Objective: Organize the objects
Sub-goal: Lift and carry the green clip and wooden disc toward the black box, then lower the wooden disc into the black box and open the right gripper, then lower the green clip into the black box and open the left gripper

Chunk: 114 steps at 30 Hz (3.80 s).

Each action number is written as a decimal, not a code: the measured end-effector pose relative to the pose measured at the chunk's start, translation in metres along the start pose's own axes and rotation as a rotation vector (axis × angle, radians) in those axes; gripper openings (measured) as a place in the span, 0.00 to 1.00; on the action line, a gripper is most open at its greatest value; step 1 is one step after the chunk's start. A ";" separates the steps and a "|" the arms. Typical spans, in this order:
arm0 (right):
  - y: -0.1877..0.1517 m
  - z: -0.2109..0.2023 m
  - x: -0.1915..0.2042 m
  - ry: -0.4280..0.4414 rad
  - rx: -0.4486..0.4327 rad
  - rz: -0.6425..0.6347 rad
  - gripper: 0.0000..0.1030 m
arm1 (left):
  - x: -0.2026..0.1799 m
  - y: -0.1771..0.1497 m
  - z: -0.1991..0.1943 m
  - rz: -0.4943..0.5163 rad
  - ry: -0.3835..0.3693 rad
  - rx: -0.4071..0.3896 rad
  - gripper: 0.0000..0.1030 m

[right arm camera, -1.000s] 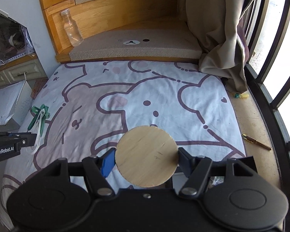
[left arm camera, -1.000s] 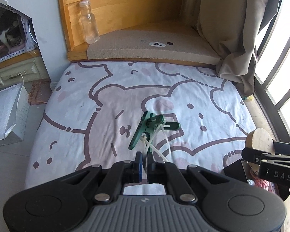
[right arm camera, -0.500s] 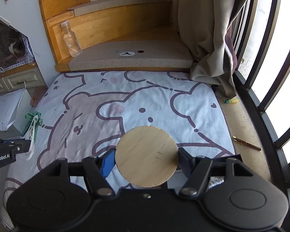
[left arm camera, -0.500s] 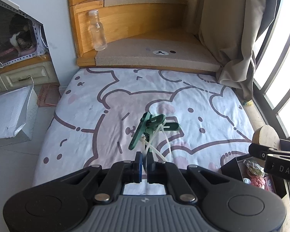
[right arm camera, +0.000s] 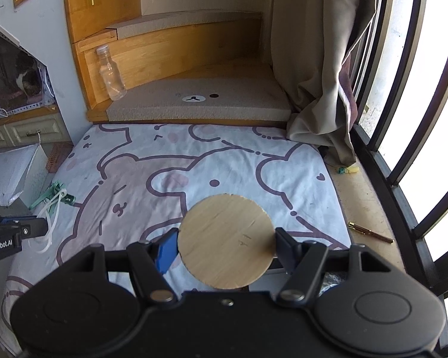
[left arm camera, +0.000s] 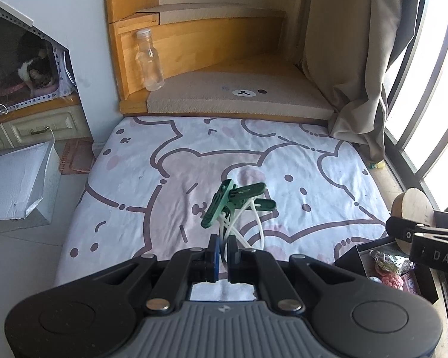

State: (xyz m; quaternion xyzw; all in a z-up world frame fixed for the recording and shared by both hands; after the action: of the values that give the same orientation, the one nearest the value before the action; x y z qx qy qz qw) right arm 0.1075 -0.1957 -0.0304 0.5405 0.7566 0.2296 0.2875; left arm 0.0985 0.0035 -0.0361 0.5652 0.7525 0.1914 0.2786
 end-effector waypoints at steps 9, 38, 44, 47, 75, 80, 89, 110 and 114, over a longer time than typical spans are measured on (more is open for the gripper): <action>0.000 -0.002 -0.002 0.003 -0.005 -0.005 0.66 | -0.004 -0.001 0.000 -0.006 -0.006 -0.005 0.04; -0.076 0.065 -0.093 0.360 0.114 0.495 0.66 | -0.082 -0.006 0.037 0.045 -0.106 0.039 0.04; -0.101 0.092 -0.102 0.451 0.163 0.665 0.66 | -0.093 -0.006 0.048 0.062 -0.106 0.049 0.04; -0.110 0.106 -0.102 0.499 0.201 0.722 0.66 | -0.097 -0.006 0.056 0.068 -0.102 0.058 0.04; -0.134 0.163 -0.102 0.416 0.357 0.751 0.66 | -0.107 -0.001 0.091 0.114 -0.087 0.093 0.04; -0.131 0.161 -0.099 0.347 0.363 0.654 0.66 | -0.109 -0.002 0.090 0.121 -0.090 0.090 0.04; -0.124 0.152 -0.098 0.333 0.402 0.656 0.79 | -0.112 -0.005 0.085 0.139 -0.098 0.091 0.04; -0.112 0.077 -0.135 0.284 0.290 0.585 0.52 | -0.169 -0.044 0.064 0.187 -0.235 0.140 0.04; -0.116 0.066 -0.147 0.243 0.278 0.578 0.52 | -0.182 -0.058 0.062 0.205 -0.251 0.170 0.04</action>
State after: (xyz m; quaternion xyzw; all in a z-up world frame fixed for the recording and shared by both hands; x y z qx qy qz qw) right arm 0.1103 -0.3692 -0.1274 0.7352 0.6250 0.2591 0.0419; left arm 0.1318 -0.1893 -0.0820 0.6800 0.6637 0.0825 0.3006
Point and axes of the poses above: each gripper's, at about its wrist camera, not at the fingertips, and z roughly the way its jaws point, x to its left, y to its top, the point moved 7 cm from there along z, roughly the way its jaws point, and after that the axes turned 14 degrees about -z, right-handed, at the moved point
